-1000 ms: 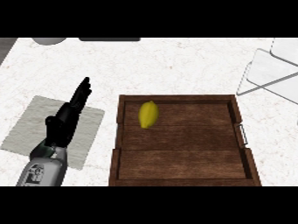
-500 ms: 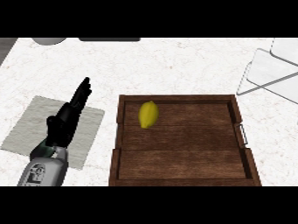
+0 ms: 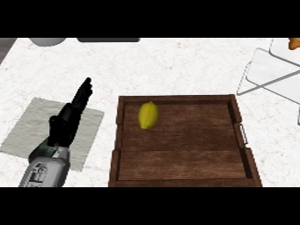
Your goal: Pick the croissant from the tray and place it in the tiered shelf
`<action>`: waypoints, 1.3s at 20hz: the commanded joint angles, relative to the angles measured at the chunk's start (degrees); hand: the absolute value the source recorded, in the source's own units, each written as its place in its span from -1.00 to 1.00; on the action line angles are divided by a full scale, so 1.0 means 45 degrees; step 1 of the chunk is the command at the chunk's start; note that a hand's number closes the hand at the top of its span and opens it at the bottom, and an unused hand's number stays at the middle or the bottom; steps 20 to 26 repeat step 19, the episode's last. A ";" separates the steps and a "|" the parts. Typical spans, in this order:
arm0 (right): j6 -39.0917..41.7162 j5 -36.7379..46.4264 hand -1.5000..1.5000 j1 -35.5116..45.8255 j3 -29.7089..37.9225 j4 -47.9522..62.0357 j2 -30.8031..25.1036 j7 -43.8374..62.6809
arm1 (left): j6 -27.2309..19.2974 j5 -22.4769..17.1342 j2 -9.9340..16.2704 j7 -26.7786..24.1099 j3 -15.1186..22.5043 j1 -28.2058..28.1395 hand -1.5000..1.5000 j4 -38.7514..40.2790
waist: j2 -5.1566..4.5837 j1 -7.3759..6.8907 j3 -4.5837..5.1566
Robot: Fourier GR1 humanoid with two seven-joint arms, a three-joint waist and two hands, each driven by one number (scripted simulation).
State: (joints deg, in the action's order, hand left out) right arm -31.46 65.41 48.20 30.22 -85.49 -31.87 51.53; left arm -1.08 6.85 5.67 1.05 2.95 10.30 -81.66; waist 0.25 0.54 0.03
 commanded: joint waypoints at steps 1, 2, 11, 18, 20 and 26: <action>0.1316 0.0463 -1.00 -0.0484 0.0856 -0.2340 -0.0402 0.1884 | 0.0207 -0.0164 0.0273 0.0009 -0.0231 -0.0499 0.00 -0.0098 | 0.0077 0.0143 0.0007; 0.1379 0.0187 -1.00 -0.0589 0.1140 -0.2710 -0.0552 0.1872 | 0.0212 -0.0200 0.0288 0.0686 -0.0266 0.0135 0.00 -0.0386 | 0.0061 0.0131 -0.0002; 0.7090 -0.2352 -1.00 -0.3792 0.4060 -0.7471 -0.0508 0.3526 | 0.0167 -0.0246 0.0468 0.0189 -0.0535 -0.0763 0.00 -0.0499 | 0.0215 0.0726 -0.0006; 1.0192 -0.6078 -1.00 -0.5945 0.7356 -1.0768 -0.0294 0.3331 | -0.0402 0.0218 -0.0092 -0.0020 -0.0112 -0.1232 0.00 -0.0652 | 0.0252 0.0828 -0.0013; 1.0257 -0.6694 -1.00 -0.6614 0.7900 -1.0981 0.0462 0.2887 | 0.0227 -0.0297 0.0398 -0.0306 -0.0424 -0.1823 0.00 -0.1008 | 0.0321 0.0890 -0.0028; 1.0257 -0.6694 -1.00 -0.6614 0.7900 -1.0981 0.0462 0.2887 | 0.0227 -0.0297 0.0398 -0.0306 -0.0424 -0.1823 0.00 -0.1008 | 0.0321 0.0890 -0.0028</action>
